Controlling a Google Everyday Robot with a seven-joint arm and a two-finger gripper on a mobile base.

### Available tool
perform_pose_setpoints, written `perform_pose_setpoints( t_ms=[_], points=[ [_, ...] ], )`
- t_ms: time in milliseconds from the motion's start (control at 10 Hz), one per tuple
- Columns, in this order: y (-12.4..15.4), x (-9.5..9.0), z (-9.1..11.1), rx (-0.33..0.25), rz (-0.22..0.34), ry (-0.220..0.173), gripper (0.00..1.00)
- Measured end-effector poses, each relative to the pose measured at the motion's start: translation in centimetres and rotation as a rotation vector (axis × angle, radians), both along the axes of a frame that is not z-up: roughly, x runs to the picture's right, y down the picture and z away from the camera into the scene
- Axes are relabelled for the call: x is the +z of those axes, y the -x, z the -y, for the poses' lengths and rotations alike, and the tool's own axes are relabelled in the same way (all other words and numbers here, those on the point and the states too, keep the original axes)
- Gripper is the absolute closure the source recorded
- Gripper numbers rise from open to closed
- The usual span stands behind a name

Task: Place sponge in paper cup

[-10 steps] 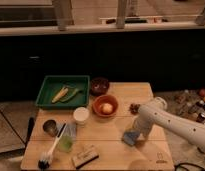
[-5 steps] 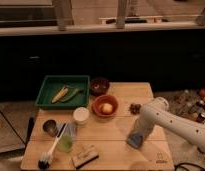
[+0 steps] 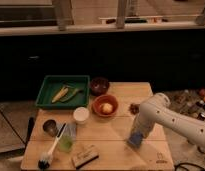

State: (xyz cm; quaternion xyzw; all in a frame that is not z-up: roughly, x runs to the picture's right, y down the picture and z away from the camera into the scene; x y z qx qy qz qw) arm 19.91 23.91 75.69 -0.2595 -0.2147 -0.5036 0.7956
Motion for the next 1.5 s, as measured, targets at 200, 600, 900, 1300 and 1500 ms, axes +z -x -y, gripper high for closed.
perform_pose_setpoints(
  t_ms=[200, 600, 900, 1300, 1500],
  points=[
    [0.8, -0.8, 1.2, -0.008, 0.006, -0.019, 1.0],
    [1.0, -1.8, 1.7, -0.018, 0.004, -0.027, 1.0],
    [1.2, -0.9, 1.3, -0.002, 0.003, -0.031, 0.78],
    [1.5, -0.9, 1.2, 0.014, -0.001, -0.034, 0.44],
    [2.1, -1.0, 1.4, 0.017, -0.002, -0.039, 0.5]
  ],
)
